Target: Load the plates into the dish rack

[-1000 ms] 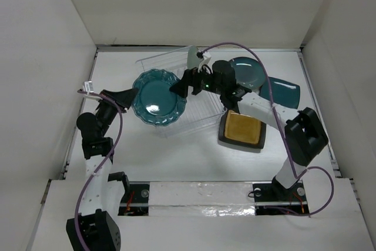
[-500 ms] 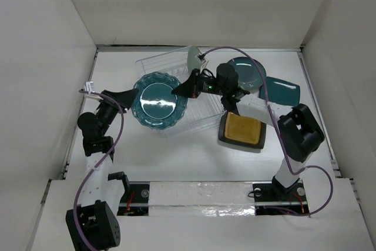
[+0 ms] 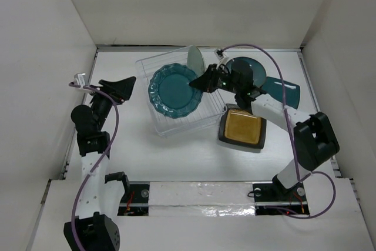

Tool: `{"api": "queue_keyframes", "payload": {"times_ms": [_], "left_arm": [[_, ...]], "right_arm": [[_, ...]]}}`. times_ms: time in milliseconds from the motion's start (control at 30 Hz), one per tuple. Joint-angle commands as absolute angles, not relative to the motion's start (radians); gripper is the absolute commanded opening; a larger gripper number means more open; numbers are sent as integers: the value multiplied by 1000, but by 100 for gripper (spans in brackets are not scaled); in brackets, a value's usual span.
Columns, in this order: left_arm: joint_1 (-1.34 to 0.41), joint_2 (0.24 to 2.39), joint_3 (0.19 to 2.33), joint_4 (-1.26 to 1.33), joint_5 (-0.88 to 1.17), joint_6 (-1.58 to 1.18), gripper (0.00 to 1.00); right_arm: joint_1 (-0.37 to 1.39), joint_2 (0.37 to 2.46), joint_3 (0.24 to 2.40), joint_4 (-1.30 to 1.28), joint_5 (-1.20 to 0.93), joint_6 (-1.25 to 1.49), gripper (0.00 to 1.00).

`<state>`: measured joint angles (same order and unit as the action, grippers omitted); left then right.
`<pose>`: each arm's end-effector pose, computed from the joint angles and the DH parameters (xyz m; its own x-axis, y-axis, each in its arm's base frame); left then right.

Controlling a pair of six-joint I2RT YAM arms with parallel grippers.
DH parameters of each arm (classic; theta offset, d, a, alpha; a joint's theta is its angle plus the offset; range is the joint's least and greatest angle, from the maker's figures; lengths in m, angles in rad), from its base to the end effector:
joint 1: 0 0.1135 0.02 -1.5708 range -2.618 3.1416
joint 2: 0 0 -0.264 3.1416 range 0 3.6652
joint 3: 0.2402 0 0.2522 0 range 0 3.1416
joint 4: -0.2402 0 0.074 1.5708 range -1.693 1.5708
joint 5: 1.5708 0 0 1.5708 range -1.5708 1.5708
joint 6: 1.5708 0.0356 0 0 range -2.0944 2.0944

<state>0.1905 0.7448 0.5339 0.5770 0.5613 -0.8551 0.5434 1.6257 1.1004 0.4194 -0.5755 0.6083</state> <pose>0.1756 0.0146 0.3371 -0.0167 -0.6538 -0.7565 0.4803 0.6583 -0.5796 0.3151 0.2130 0.2952 -0.5869 0.2056 -0.7831 -0.6844 0.3909 0.6155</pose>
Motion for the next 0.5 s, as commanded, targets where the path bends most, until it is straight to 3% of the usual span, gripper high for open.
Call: {"api": "queue_keyframes", "payload": {"times_ms": [0, 200, 233, 467], "left_arm": [[164, 741, 591, 543, 555, -785, 83], [52, 746, 627, 528, 649, -686, 70], [13, 741, 626, 532, 661, -658, 64], [-97, 730, 601, 641, 857, -727, 54]], "right_arm": [[528, 1520, 1239, 470, -478, 576, 0], [528, 1511, 1373, 266, -208, 416, 0], [528, 1511, 1400, 252, -184, 402, 0], [528, 1516, 1469, 189, -46, 333, 0]]}}
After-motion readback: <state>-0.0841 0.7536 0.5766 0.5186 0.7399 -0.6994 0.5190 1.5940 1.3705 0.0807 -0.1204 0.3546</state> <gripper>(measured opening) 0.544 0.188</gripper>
